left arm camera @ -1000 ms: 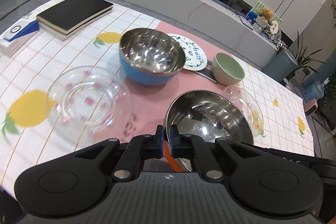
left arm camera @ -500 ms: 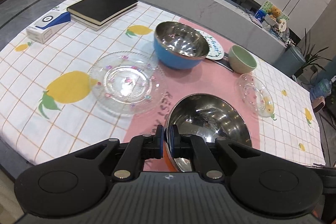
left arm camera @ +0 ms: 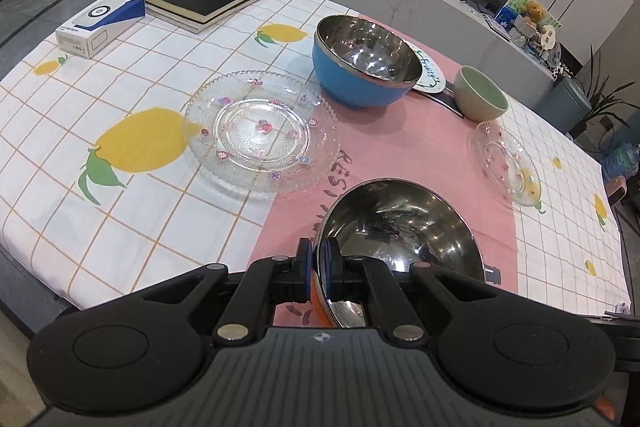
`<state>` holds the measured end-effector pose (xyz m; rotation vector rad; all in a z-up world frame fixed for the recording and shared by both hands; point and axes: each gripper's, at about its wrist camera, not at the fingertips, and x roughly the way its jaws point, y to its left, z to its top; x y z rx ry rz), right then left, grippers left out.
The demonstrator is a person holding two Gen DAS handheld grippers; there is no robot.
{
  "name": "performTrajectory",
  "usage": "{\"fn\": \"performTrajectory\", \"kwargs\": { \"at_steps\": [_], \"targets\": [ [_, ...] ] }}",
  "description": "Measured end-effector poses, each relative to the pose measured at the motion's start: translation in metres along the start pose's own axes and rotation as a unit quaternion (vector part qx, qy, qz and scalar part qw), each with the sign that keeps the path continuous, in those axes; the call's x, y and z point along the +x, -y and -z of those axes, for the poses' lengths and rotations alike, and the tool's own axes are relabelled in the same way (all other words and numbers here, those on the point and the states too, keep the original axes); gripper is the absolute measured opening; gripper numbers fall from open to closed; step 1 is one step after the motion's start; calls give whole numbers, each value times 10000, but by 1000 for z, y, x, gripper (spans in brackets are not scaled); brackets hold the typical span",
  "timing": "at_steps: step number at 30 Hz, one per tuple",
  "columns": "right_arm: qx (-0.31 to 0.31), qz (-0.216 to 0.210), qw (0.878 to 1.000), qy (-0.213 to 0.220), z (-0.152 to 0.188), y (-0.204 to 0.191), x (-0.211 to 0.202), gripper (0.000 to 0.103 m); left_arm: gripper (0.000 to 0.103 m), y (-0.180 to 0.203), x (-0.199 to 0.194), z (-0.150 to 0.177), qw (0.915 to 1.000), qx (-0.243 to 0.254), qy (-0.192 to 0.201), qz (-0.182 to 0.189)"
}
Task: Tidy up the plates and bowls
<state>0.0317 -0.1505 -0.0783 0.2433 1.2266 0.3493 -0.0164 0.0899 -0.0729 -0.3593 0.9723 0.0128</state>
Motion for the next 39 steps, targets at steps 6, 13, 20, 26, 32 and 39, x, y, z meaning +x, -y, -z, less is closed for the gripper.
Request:
{"fn": "performTrajectory", "kwargs": {
  "at_steps": [6,13,20,26,32,39],
  "targets": [
    [-38,37,10000,-10,-1,-2,1,14,5,0,1,-2,10000,36,-4,-22],
    [-138,37,9999,78,-1,-4,-3,29,15,2,-2,-3,9998,124,105,-138],
    [-499,155,9964,666,-8,-7,-27,47,26,2,-23,-20,9981,306,508,-170],
    [-443,111,9937,1022,-27,-4,-43,61,26,11,-31,-42,9950,598,794,-96],
    [-387,187,9941,995,-62,-3,-41,62,26,18,-25,-76,9922,819,921,-169],
    [-498,334,9943,883,-111,-11,-26,62,29,15,-8,-121,9931,875,778,-88]
  ]
}}
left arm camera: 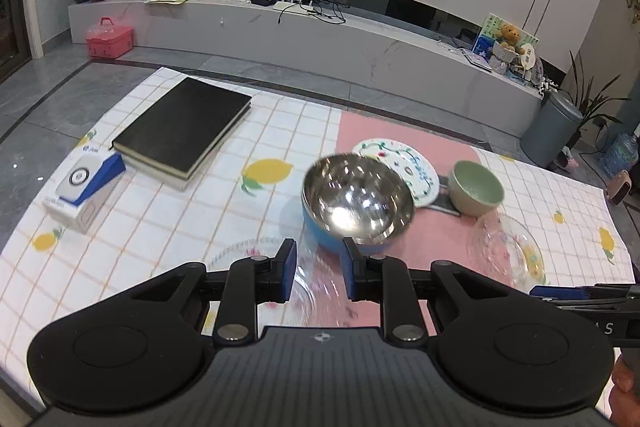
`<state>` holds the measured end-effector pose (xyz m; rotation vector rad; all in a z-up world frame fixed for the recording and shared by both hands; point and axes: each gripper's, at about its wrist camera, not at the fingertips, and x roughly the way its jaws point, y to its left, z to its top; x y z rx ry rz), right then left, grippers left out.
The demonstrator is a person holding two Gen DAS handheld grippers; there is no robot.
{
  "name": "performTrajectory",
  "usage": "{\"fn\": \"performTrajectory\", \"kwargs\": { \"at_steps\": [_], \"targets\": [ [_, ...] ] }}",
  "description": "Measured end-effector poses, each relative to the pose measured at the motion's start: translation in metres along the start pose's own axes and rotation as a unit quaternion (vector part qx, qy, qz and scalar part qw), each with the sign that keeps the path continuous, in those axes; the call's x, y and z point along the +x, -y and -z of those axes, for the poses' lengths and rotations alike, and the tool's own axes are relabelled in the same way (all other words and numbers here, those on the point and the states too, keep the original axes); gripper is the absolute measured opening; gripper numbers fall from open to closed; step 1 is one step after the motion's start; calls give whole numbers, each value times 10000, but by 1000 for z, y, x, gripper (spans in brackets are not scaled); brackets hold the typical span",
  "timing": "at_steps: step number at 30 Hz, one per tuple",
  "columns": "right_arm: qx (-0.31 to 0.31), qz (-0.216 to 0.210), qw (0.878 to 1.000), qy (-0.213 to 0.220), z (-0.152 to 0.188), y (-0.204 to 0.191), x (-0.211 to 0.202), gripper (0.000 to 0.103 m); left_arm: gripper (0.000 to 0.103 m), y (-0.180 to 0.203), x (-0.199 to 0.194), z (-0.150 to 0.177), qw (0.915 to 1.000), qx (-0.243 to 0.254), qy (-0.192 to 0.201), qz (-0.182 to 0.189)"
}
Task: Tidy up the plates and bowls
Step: 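Grasp the blue-bottomed steel bowl rim with the left gripper while the right holds the orange bowl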
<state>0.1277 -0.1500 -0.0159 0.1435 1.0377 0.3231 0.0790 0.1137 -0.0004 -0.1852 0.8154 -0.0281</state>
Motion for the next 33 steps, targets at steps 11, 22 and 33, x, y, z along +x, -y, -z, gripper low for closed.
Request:
{"fn": "performTrajectory", "kwargs": {
  "at_steps": [11,22,33],
  "targets": [
    [282,94,9992,-280,-70,-10,65,72,64,-26,63,-35,9985,-496,-211,14],
    [522,336,9962,-604,-95,-15,128,69,69,-43,118,-41,9939,-900,-619,145],
    [512,299,9929,-1036,-92,-19,164,44,72,-47,149,-38,9906,-1051,-852,213]
  ]
}}
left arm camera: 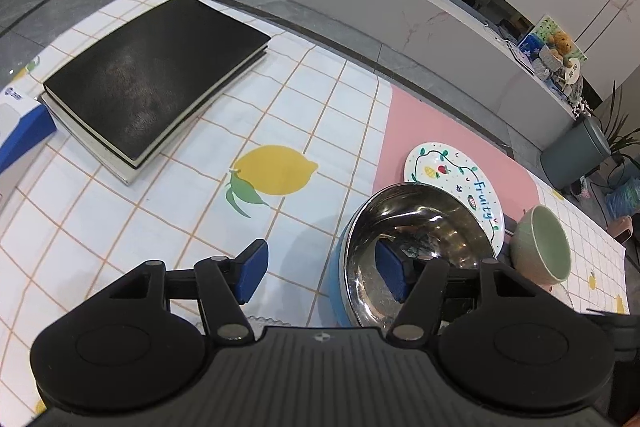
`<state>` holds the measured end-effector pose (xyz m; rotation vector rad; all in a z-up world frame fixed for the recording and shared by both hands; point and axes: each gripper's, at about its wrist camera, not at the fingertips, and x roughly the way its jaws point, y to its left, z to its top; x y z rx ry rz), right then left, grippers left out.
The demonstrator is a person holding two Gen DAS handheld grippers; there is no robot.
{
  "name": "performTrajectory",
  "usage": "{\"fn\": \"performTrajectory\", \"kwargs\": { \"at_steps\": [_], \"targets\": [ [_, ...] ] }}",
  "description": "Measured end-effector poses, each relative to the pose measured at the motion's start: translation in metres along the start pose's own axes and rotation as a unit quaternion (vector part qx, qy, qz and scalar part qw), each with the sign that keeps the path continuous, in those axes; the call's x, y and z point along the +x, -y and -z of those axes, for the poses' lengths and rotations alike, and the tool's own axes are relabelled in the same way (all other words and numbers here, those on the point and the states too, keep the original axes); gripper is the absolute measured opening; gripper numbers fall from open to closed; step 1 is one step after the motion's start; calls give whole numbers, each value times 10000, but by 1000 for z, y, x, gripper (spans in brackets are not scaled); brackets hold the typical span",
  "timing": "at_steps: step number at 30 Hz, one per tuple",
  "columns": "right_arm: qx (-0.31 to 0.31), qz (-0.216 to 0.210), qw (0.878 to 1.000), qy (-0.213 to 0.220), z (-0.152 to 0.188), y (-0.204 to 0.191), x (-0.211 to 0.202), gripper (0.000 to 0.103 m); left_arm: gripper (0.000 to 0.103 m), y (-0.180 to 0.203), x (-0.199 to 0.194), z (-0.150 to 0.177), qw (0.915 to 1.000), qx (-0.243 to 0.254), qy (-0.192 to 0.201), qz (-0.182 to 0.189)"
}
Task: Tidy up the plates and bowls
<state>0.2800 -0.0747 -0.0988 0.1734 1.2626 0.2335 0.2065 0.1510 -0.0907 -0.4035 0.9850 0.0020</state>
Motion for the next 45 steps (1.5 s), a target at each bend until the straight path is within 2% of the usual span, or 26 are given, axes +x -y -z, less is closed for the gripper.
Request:
{"fn": "performTrajectory", "kwargs": {
  "at_steps": [2,8,13,15,19,23,26,34,45],
  "targets": [
    [-7,17,10000,-38,0,-1,4,28,72,0,4,0,10000,7,-53,-5],
    [-17,104,9999,-119,1,0,12,14,67,2,17,0,9997,43,-219,-19],
    [2,36,9999,-110,1,3,13,14,52,6,27,2,9992,137,-374,-50],
    [0,23,9999,-108,0,3,13,14,39,7,30,3,9989,164,-420,-90],
    [-6,-5,10000,-96,0,4,14,14,32,7,32,3,9988,150,-453,-57],
    [1,-25,10000,-81,0,4,14,14,13,12,31,3,9985,222,-491,60],
    [49,-24,9999,-103,0,5,13,13,13,16,31,3,9984,280,-499,-39],
    [84,-71,9999,-37,0,5,1,13,12,19,18,1,9987,285,-415,-7],
    [82,-221,9996,170,21,9,-47,13,11,37,-25,11,9991,379,-209,38]
  ]
}}
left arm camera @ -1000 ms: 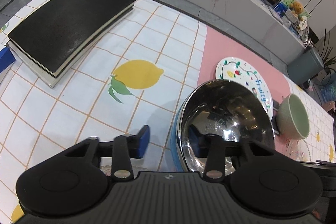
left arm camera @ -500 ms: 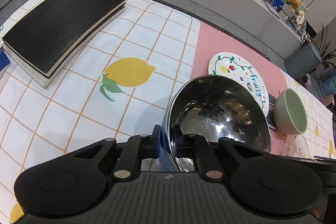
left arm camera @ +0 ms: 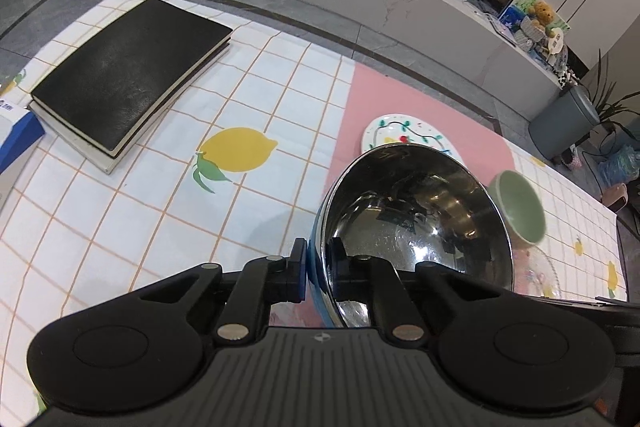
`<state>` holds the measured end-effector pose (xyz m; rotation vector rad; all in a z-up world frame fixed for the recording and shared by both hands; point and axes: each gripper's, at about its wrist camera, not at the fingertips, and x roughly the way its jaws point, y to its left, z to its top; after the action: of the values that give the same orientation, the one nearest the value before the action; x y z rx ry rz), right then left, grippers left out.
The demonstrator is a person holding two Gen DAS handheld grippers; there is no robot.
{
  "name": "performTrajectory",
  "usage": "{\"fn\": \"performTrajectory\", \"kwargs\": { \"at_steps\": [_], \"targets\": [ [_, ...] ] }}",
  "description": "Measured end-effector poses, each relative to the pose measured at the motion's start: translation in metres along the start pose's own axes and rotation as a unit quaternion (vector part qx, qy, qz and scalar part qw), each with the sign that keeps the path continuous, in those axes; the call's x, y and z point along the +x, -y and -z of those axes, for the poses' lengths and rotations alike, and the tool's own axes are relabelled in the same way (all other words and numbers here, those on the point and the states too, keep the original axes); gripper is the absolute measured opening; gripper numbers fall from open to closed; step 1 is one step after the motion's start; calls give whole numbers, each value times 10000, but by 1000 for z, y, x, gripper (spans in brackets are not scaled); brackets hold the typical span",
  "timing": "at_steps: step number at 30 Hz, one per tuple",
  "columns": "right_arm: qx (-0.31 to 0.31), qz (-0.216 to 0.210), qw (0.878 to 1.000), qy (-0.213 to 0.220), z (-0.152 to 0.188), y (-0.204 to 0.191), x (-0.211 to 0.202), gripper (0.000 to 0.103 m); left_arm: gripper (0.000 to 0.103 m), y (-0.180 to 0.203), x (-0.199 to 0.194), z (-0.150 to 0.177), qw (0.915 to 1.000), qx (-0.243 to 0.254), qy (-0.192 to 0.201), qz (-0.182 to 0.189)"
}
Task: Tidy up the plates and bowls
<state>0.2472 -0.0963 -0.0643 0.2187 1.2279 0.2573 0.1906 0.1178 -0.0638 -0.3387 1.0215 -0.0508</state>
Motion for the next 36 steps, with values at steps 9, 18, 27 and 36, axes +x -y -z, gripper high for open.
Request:
{"fn": "performTrajectory", "kwargs": {
  "at_steps": [9,18,27,36],
  "targets": [
    [77,-246,9996,146,42,11,-57,15,11,19,-47,29,9998,124,147,66],
    [-96,-486,9986,188,96,20,-105,17,11,29,-92,75,9995,22,272,151],
    [-154,-748,9971,48,144,39,-132,18,13,38,-122,121,9997,-3,171,149],
    [-152,-897,9958,-136,176,54,-144,18,13,41,-135,156,9998,-20,5,198]
  ]
}}
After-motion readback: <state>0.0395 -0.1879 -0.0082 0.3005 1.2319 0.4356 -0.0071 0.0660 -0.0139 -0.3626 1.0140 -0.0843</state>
